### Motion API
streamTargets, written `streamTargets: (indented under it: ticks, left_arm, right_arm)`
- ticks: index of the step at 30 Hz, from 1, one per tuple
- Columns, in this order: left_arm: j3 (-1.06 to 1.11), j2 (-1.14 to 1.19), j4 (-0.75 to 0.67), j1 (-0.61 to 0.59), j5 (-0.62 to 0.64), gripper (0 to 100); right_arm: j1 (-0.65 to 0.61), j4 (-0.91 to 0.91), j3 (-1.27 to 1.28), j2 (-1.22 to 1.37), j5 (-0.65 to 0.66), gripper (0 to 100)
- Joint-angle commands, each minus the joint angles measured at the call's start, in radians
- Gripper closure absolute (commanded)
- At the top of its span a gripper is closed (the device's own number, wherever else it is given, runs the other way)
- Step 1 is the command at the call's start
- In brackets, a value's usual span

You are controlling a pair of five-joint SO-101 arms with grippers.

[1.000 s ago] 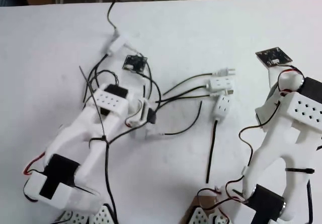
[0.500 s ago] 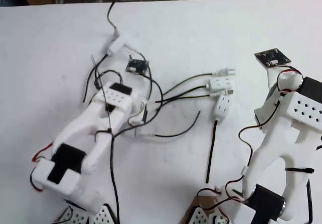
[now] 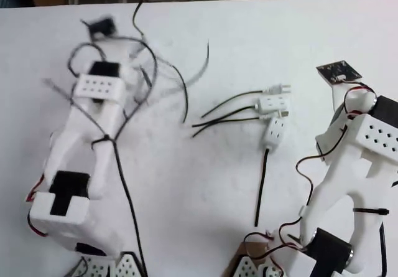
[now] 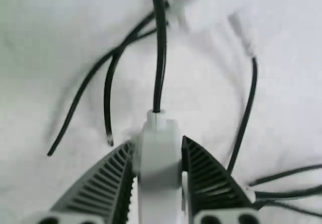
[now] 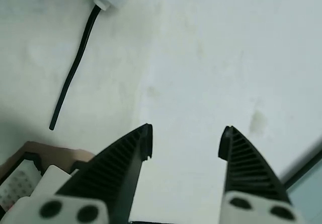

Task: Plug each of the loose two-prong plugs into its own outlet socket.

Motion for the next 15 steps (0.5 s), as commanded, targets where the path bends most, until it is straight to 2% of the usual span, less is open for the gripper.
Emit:
streamTargets:
  ticks: [1,6,15]
  left_arm:
    - [-0.230,-0.008,0.002,-0.059,0.110,98]
    - [-0.511,0.243,0.002,-0.104,0.149,98]
    - [-1.151,0.825,0.066,-0.185,0.123,95]
  right_arm:
    - [0.010,0.005,-0.006,-0.038,0.008,77.9]
    - [0.010,0.007,-0.003,-0.031,0.006,77.9]
    - [0.007,0.007,-0.002,-0.031,0.006,77.9]
